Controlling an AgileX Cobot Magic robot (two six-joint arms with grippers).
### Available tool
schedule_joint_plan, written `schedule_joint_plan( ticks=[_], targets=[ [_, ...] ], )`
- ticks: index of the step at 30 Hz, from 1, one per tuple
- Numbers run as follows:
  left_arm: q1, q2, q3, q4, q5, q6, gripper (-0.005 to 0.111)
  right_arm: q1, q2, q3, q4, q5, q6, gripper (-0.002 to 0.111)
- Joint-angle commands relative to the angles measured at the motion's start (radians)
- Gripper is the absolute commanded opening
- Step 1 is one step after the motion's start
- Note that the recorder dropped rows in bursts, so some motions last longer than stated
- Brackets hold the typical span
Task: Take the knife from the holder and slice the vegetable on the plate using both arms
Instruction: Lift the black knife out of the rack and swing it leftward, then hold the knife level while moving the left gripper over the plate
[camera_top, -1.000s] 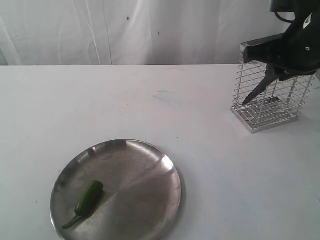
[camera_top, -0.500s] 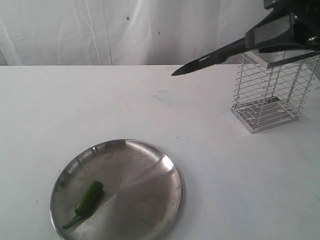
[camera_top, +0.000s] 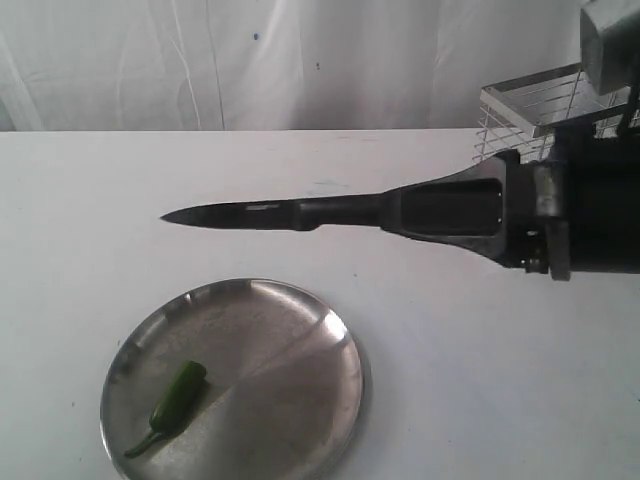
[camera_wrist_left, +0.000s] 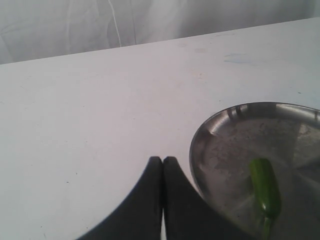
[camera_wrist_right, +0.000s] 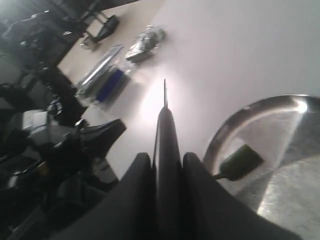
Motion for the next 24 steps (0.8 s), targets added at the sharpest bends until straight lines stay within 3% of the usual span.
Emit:
schedule_joint_plan(
  ticks=[1,5,9,12,16,19,24],
  targets=[
    [-0.007,-0.005,0.004,-0.008,-0.003,-0.004,0.000,-0.001,0.027,0.008,0.064,0.108,-0.085,0.000],
    [-0.007,-0.005,0.004,-0.033,-0.063,-0.042,0.000,-0.001,0.053,0.008,0.062,0.037,-0.087,0.000],
    [-0.007,-0.005,0.004,-0.241,-0.078,-0.315,0.000,-0.001,0.103,0.008,0.069,-0.010,-0.119,0.000],
    [-0.007,-0.005,0.004,-0.255,-0.078,-0.409,0.000,-0.001,0.155,0.008,0.073,-0.043,-0.142,0.000],
    [-0.007,-0.005,0.004,-0.255,-0.089,-0.417,0.000,-0.001,0.186,0.046,0.228,-0.148,-0.275,0.000],
    [-0.007,-0.005,0.004,-0.261,-0.182,-0.448,0.000,-0.001,0.186,0.076,0.328,-0.156,-0.462,0.000],
    [-0.007,-0.005,0.004,-0.238,-0.188,-0.896,0.000,0.002,0.186,0.076,0.328,-0.065,-0.445,0.000]
  ],
)
